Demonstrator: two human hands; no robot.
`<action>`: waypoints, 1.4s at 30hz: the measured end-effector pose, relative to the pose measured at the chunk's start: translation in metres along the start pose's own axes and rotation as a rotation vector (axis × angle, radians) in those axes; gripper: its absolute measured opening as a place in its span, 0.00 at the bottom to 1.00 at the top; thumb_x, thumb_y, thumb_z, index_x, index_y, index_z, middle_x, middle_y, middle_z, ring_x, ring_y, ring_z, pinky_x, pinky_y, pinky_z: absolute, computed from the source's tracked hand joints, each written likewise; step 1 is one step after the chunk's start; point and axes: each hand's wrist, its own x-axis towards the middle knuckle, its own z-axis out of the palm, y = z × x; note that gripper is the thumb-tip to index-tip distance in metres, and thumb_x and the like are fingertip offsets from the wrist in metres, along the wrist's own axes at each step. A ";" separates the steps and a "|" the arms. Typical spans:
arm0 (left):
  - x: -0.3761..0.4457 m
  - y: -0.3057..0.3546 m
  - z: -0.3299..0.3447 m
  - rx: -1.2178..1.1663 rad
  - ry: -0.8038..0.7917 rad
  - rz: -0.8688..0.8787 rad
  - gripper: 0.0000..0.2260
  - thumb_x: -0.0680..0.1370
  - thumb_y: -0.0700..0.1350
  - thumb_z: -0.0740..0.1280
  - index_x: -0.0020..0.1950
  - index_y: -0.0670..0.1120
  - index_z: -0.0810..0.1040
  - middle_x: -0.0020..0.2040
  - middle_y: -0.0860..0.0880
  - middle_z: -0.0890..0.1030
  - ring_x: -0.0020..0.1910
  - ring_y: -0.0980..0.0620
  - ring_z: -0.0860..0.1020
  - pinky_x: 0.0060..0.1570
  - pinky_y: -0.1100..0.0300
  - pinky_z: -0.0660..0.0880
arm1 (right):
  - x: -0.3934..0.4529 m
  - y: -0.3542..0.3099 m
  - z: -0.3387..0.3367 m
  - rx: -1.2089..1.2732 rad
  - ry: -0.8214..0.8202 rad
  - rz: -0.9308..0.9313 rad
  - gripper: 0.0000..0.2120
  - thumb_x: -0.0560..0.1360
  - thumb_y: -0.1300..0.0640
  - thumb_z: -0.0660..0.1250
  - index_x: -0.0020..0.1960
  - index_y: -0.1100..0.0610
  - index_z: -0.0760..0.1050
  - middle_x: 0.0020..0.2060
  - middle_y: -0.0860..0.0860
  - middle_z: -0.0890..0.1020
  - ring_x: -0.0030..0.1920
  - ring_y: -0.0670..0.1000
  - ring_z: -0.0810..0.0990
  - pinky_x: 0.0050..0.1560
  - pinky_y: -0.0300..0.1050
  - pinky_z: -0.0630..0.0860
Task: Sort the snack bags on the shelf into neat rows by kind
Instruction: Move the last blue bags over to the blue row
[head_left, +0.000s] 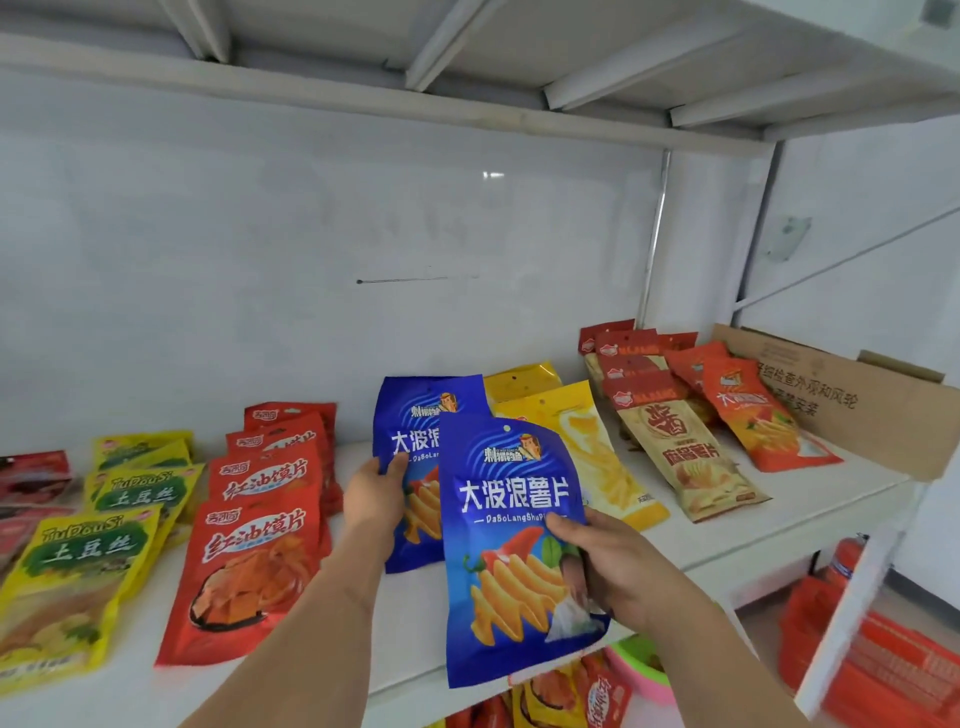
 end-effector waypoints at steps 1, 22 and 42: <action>-0.001 0.000 0.001 0.017 0.026 0.019 0.11 0.82 0.50 0.64 0.51 0.43 0.78 0.45 0.45 0.84 0.42 0.46 0.83 0.43 0.51 0.80 | 0.004 0.000 0.001 -0.001 -0.023 0.002 0.20 0.75 0.51 0.72 0.61 0.62 0.76 0.41 0.56 0.85 0.25 0.49 0.75 0.24 0.40 0.72; -0.021 0.002 -0.015 -0.030 0.130 0.074 0.18 0.83 0.61 0.55 0.61 0.51 0.76 0.54 0.51 0.83 0.49 0.51 0.82 0.53 0.47 0.80 | 0.061 0.023 0.054 -0.413 0.311 -0.216 0.17 0.73 0.45 0.74 0.56 0.53 0.75 0.47 0.46 0.85 0.45 0.46 0.84 0.45 0.46 0.81; -0.025 -0.001 -0.011 -0.075 -0.058 0.067 0.08 0.84 0.53 0.60 0.60 0.53 0.69 0.53 0.50 0.83 0.46 0.53 0.85 0.36 0.61 0.80 | 0.071 0.026 0.068 -0.712 0.292 -0.280 0.23 0.76 0.40 0.68 0.65 0.50 0.70 0.56 0.47 0.82 0.53 0.47 0.81 0.54 0.49 0.80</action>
